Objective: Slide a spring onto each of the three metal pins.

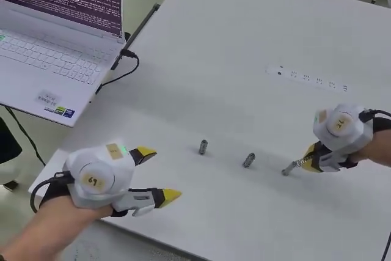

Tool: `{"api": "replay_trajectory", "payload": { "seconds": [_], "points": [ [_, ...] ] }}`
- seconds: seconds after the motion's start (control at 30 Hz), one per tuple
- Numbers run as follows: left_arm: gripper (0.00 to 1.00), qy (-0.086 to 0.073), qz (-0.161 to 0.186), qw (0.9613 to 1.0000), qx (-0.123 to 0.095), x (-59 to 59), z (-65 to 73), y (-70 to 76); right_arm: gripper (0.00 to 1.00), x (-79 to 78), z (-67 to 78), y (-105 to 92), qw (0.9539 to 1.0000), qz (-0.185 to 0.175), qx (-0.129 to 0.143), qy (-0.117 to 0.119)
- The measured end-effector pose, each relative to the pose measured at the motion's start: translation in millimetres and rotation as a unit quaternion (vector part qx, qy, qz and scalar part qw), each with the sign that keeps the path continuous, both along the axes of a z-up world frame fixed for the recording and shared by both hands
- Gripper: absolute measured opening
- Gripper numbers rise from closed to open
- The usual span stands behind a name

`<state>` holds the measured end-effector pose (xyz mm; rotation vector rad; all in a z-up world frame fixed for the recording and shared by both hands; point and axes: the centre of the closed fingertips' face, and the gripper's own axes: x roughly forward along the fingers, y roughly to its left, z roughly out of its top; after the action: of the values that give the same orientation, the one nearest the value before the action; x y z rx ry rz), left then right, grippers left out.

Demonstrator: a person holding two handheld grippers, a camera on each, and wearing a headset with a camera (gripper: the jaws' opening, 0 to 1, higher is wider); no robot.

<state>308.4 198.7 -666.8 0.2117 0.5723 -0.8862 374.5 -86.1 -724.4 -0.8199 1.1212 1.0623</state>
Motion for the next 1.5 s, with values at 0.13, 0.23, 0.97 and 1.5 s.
{"api": "replay_trajectory", "payload": {
  "seconds": [0.13,0.23,0.97,1.5],
  "points": [
    [0.52,0.001,0.003,1.0000,0.000,0.2,-1.0,1.9,0.09,0.7,-1.5,1.3,1.0000,0.004,-0.001,0.003],
    [0.52,0.002,0.004,1.0000,0.000,0.3,-1.1,2.5,0.09,1.3,-2.7,1.7,1.0000,0.007,-0.005,0.004],
    [0.51,0.011,0.006,0.9999,-0.001,-0.4,-5.4,4.3,0.09,-0.1,-7.9,12.5,0.9992,0.032,-0.023,0.011],
    [0.51,0.012,0.004,0.9999,0.000,-0.1,-4.2,4.1,0.09,-0.7,-13.3,20.4,0.9983,0.049,-0.030,0.014]
  ]
}}
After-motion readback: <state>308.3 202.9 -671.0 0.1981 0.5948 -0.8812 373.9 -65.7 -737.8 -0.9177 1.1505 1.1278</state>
